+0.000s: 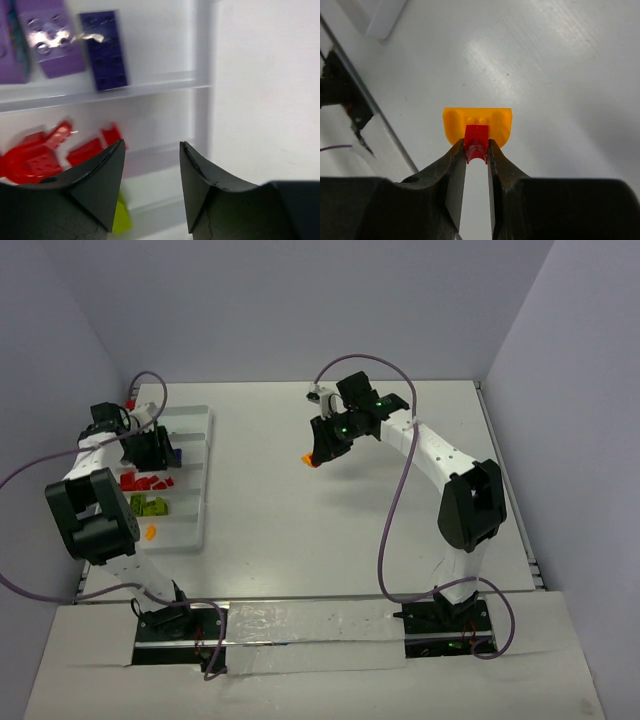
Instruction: Sort the legos into containers by color
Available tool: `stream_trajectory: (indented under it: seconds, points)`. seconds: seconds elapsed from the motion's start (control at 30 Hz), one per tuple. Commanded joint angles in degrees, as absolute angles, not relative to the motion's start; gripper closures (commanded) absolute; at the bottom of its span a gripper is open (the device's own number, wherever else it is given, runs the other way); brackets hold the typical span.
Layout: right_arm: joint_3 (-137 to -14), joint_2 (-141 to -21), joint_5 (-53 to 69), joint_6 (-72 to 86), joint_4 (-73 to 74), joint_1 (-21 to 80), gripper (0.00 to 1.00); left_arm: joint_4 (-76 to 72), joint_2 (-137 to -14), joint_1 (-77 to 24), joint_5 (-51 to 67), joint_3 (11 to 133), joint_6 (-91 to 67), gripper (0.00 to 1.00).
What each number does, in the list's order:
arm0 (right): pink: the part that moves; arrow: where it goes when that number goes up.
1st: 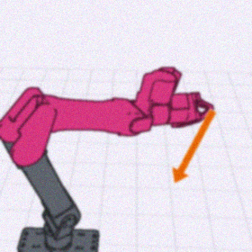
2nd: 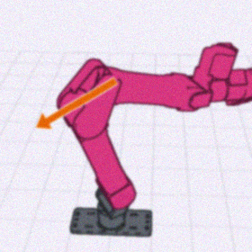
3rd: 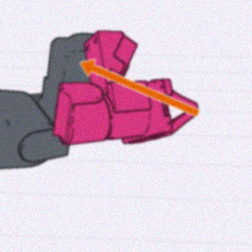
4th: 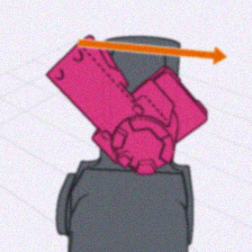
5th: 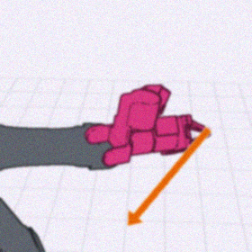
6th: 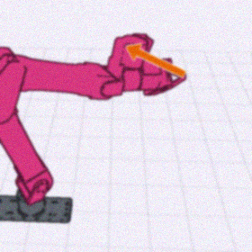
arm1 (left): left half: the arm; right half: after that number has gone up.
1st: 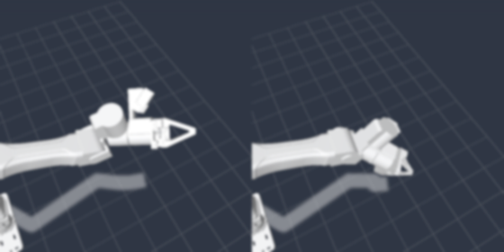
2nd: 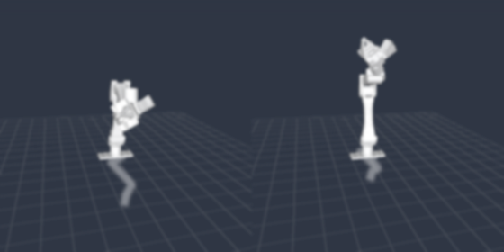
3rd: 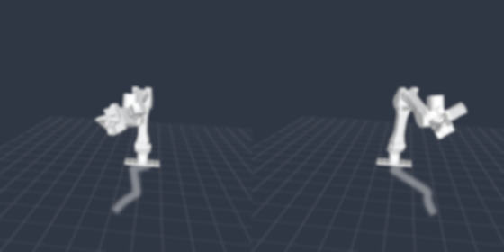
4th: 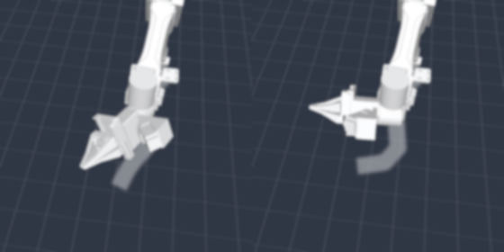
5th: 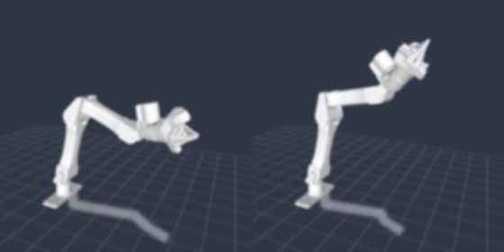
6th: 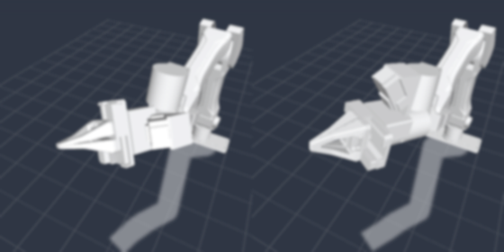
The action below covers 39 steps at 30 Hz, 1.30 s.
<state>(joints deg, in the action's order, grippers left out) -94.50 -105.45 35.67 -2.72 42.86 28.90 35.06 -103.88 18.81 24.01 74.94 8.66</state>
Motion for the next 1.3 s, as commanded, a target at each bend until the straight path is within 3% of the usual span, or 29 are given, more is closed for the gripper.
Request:
stream_trajectory:
  seconds: [0.0,0.27,0.47,0.77,1.27]
  points:
    - [-94.98,-101.21,24.67,-2.02,37.16,31.57,1.00,38.07,-91.98,15.77,41.63,77.32,2.81,0.42]
    - [-93.08,-98.52,18.97,-0.68,32.87,36.14,1.00,25.11,-79.61,2.73,54.77,66.26,-16.40,0.34]
    - [-95.81,-100.41,17.40,7.65,32.65,36.91,1.00,7.05,-74.10,-4.03,52.95,56.22,-29.53,0.32]
    - [-98.43,-102.74,17.32,14.41,33.04,37.62,1.00,4.13,-78.66,-11.98,45.32,60.06,-32.26,0.42]
    - [-98.17,-102.57,18.27,14.06,32.87,39.65,1.00,5.90,-82.30,-15.93,40.87,64.38,-30.40,0.43]
